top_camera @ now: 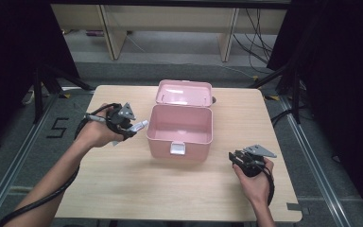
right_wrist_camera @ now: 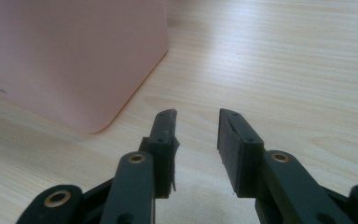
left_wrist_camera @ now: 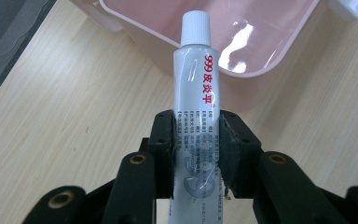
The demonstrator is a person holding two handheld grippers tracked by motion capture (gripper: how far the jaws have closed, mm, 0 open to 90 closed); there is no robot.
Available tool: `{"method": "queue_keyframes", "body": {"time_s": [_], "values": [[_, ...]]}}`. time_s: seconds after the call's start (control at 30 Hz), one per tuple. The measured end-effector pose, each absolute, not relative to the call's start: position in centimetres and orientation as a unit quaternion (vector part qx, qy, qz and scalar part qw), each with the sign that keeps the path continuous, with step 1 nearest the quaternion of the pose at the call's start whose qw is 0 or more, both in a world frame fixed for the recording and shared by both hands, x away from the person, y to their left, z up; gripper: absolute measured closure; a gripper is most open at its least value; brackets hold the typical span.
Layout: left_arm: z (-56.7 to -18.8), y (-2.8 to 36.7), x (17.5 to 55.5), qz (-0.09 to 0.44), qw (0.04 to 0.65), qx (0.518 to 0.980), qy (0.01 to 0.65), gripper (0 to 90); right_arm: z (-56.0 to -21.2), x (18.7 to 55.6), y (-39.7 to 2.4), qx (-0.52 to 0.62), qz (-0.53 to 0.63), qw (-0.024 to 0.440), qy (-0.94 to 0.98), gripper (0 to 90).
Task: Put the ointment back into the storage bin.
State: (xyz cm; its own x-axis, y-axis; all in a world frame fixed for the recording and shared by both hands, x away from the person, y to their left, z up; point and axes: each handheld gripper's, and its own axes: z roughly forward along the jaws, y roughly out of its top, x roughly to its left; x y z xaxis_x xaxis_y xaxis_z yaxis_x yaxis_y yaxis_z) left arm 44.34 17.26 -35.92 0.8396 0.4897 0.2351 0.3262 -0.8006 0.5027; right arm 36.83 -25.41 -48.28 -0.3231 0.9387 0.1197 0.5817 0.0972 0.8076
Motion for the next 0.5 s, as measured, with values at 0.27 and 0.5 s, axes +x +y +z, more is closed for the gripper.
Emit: {"method": "queue_keyframes", "body": {"time_s": [0.27,0.5], "values": [[-34.9,16.7,44.8,0.187,0.234,0.931,0.21,68.2,-48.3,37.0,-25.8,0.525,0.401,0.239,0.712,67.9],[-34.0,16.0,45.1,0.189,0.234,0.933,0.195,68.2,-48.2,36.9,-25.4,0.538,0.404,0.223,0.705,68.0]]}}
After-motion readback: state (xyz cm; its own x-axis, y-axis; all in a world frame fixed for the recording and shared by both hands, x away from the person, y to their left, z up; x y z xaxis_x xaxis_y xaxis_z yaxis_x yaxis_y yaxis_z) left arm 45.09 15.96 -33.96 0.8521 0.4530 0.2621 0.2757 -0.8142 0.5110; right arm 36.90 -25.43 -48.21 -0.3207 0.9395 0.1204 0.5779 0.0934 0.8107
